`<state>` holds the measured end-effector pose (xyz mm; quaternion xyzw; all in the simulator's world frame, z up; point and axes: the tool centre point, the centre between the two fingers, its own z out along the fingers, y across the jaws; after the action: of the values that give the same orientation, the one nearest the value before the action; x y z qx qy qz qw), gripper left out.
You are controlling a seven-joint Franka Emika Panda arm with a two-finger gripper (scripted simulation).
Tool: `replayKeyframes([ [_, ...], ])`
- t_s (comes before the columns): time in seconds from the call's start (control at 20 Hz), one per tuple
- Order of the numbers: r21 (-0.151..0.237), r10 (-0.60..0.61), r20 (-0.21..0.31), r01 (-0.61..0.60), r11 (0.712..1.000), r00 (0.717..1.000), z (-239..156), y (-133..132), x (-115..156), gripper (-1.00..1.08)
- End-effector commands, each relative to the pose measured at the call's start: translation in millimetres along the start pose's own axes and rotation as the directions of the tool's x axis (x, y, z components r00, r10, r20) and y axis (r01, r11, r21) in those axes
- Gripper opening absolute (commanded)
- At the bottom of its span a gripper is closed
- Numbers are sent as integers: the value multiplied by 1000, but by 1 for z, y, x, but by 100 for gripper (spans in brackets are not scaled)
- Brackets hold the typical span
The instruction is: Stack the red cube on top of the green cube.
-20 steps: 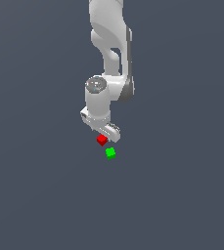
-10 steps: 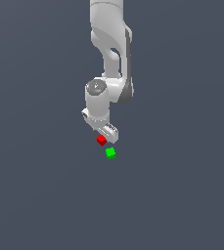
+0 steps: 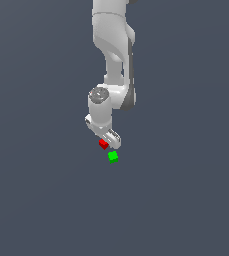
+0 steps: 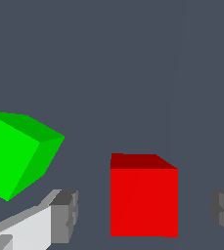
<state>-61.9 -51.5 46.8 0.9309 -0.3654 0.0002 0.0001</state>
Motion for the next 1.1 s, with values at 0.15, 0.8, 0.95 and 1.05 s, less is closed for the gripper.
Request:
replayKeyframes([
  [0.15, 0, 2, 1, -2, 1000, 1000, 23, 0, -1, 100],
  [0.8, 0, 3, 1, -3, 1000, 1000, 27, 0, 0, -100],
  [0.95, 1, 2, 1, -2, 1000, 1000, 26, -1, 0, -100],
  [1.05, 1, 2, 1, -2, 1000, 1000, 24, -1, 0, -100],
])
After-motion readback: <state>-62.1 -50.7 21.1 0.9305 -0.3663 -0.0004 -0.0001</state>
